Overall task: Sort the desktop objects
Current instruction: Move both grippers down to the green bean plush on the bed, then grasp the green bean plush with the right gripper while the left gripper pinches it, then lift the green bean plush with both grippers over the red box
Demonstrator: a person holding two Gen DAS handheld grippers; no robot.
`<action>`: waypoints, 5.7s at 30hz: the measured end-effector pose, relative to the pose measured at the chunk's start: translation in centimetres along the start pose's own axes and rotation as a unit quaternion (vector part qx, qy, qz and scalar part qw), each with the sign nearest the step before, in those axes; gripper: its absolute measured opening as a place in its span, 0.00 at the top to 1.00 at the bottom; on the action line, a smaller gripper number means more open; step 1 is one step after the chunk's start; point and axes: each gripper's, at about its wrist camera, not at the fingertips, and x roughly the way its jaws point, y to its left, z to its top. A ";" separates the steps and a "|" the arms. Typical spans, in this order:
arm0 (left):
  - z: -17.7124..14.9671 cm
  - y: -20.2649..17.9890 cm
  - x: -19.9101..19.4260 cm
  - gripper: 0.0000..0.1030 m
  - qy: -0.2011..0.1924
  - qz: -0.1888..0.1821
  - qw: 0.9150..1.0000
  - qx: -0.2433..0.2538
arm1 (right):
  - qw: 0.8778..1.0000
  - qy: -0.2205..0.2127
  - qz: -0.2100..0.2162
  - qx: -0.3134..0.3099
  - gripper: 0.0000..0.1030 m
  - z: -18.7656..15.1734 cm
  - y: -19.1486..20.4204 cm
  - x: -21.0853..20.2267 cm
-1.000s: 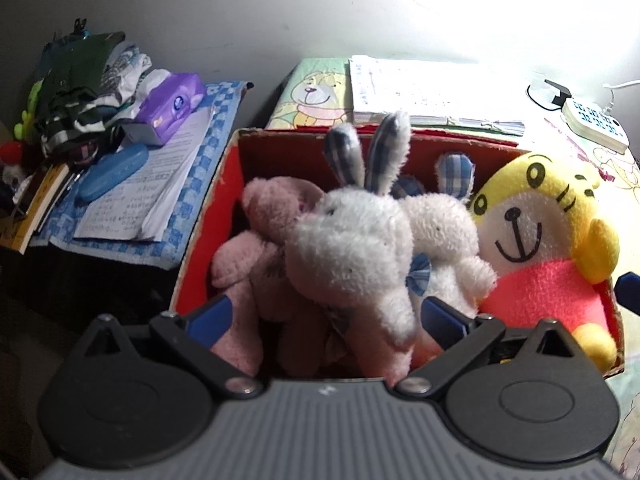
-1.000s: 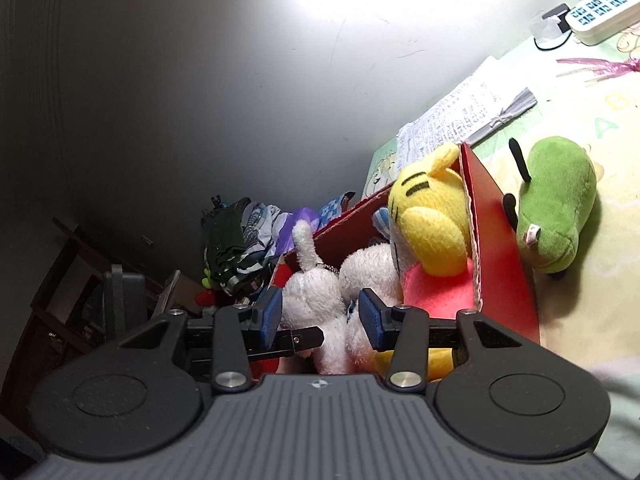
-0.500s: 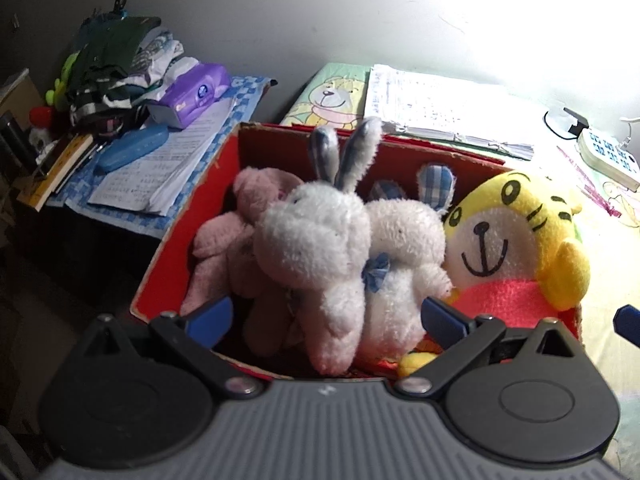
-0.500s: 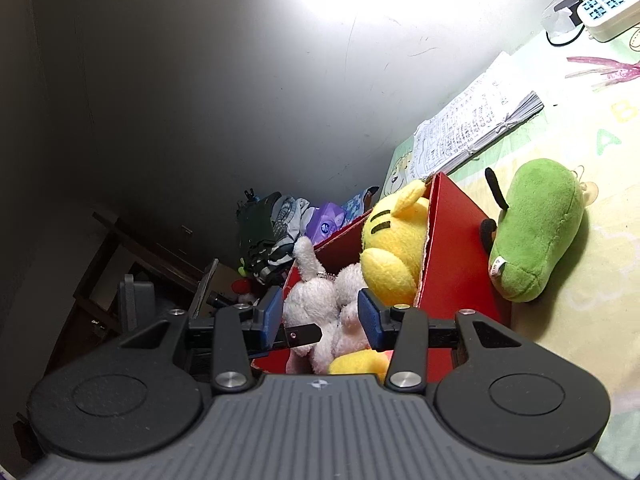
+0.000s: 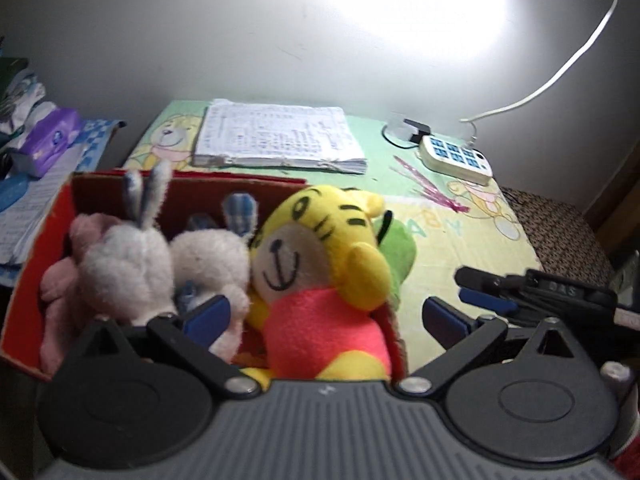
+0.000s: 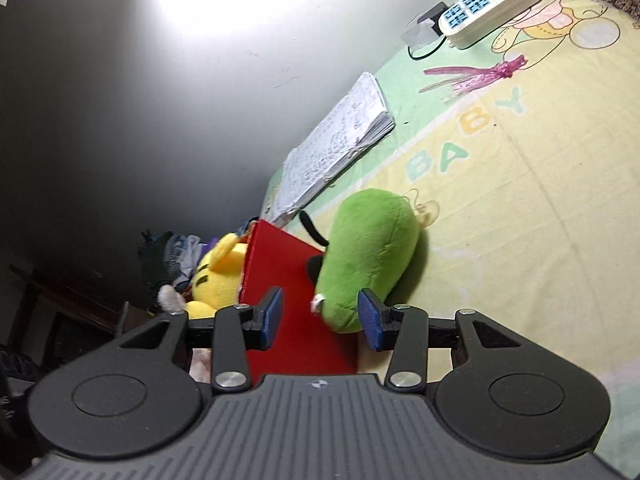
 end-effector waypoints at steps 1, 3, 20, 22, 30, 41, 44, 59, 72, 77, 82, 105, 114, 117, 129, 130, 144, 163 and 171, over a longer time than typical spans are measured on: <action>-0.1 -0.4 0.4 0.01 0.005 -0.010 1.000 0.005 | 1.000 -0.003 -0.003 -0.009 0.56 0.3 0.2 0.4; -0.1 -0.7 0.9 0.01 0.011 -0.031 0.999 0.008 | 0.999 -0.012 -0.009 -0.043 0.56 0.8 1.0 1.3; -0.4 -0.2 1.1 0.01 0.021 -0.044 0.999 -0.014 | 0.983 -0.028 -0.042 -0.175 0.99 1.8 2.5 9.0; -0.4 -0.7 1.2 0.01 0.019 -0.049 0.999 -0.010 | 0.987 -0.031 -0.036 -0.152 1.00 1.9 1.6 8.2; -0.1 -3.6 1.7 0.01 0.021 -0.076 0.997 0.012 | 0.988 -0.046 -0.061 -0.137 1.00 1.5 -0.2 4.3; 0.7 -8.4 3.5 0.01 0.016 -0.105 0.992 0.071 | 0.998 -0.009 -0.063 -0.015 0.83 1.5 -6.7 1.2; 0.8 -8.6 4.5 0.01 0.024 -0.113 0.991 0.070 | 0.999 -0.033 -0.010 -0.014 0.63 2.4 -5.3 0.0; 0.0 -9.8 6.7 0.01 0.061 -0.113 0.989 0.077 | 1.000 -0.015 -0.010 -0.016 0.91 1.8 -5.3 0.9; -1.4 -14.8 13.7 0.02 0.121 -0.147 0.977 0.100 | 0.993 -0.032 -0.058 0.096 0.90 0.3 -12.1 -8.8; -1.4 -15.9 17.5 0.02 0.146 -0.143 0.975 0.089 | 0.988 -0.043 -0.031 0.144 0.76 0.0 -13.7 -9.2; -1.7 -14.5 20.7 0.03 0.194 -0.156 0.968 0.026 | 0.985 -0.039 0.003 0.171 0.50 0.2 -14.2 -8.5; -2.3 -15.8 21.5 0.09 0.182 -0.128 0.974 0.037 | 0.982 0.038 0.050 0.179 0.45 1.3 -15.0 -3.7; -4.1 -16.6 19.1 0.12 0.198 -0.165 0.965 0.056 | 0.986 0.048 0.022 0.157 0.49 0.1 -13.3 -5.7; -4.9 -16.5 17.7 0.12 0.199 -0.178 0.962 0.063 | 0.987 0.048 0.016 0.152 0.50 -0.6 -12.5 -6.7; -6.0 -13.5 10.2 0.12 0.181 -0.241 0.947 0.114 | 0.997 0.011 -0.017 0.079 0.50 -4.2 -5.2 -9.8; -5.8 -12.8 9.5 0.12 0.176 -0.247 0.946 0.113 | 0.997 0.006 -0.016 0.078 0.50 -4.7 -4.4 -10.0; -3.5 -4.2 -1.6 0.11 0.063 -0.306 0.941 0.132 | 0.996 -0.094 0.008 -0.007 0.50 -10.2 9.0 -10.5; 0.3 7.2 -3.0 0.07 -0.015 -0.242 0.963 0.114 | 0.990 -0.109 0.073 -0.055 0.50 -9.4 16.0 -1.1; 0.3 10.2 1.0 0.06 0.021 -0.217 0.974 0.063 | 0.997 -0.062 0.024 -0.037 0.50 -8.8 15.5 3.9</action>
